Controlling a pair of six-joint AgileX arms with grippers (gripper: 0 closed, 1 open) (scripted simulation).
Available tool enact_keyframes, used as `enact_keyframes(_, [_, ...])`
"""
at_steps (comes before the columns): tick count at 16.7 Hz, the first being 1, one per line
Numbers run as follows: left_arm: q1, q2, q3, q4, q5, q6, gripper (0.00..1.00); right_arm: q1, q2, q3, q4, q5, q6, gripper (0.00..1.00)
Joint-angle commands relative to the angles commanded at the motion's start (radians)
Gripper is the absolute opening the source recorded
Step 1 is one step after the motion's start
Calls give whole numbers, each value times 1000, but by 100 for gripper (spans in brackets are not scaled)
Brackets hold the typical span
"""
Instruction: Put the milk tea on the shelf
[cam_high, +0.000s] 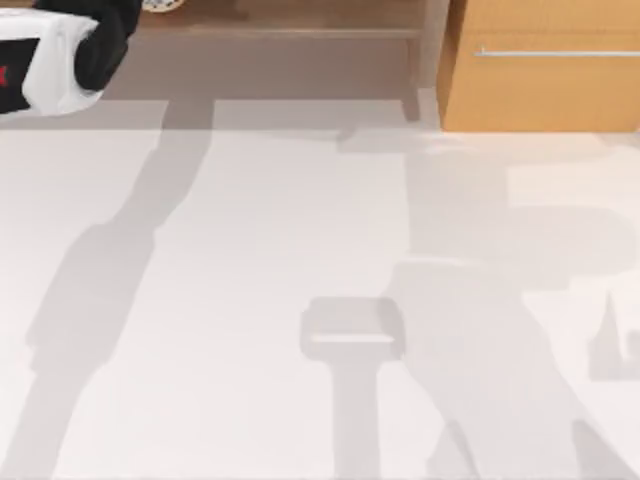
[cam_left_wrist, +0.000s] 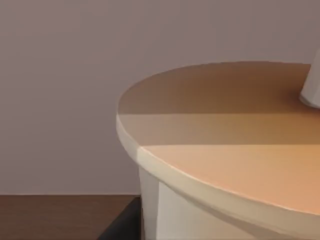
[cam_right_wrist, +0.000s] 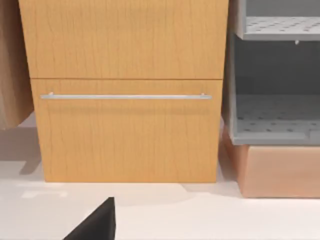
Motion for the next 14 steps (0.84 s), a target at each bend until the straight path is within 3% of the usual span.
enact_keyframes(8, [0, 0, 0, 0, 0, 0, 98, 0, 0, 0, 0, 0, 0, 100])
enact_keyframes(14, [0, 0, 0, 0, 0, 0, 100, 0, 0, 0, 0, 0, 0, 100])
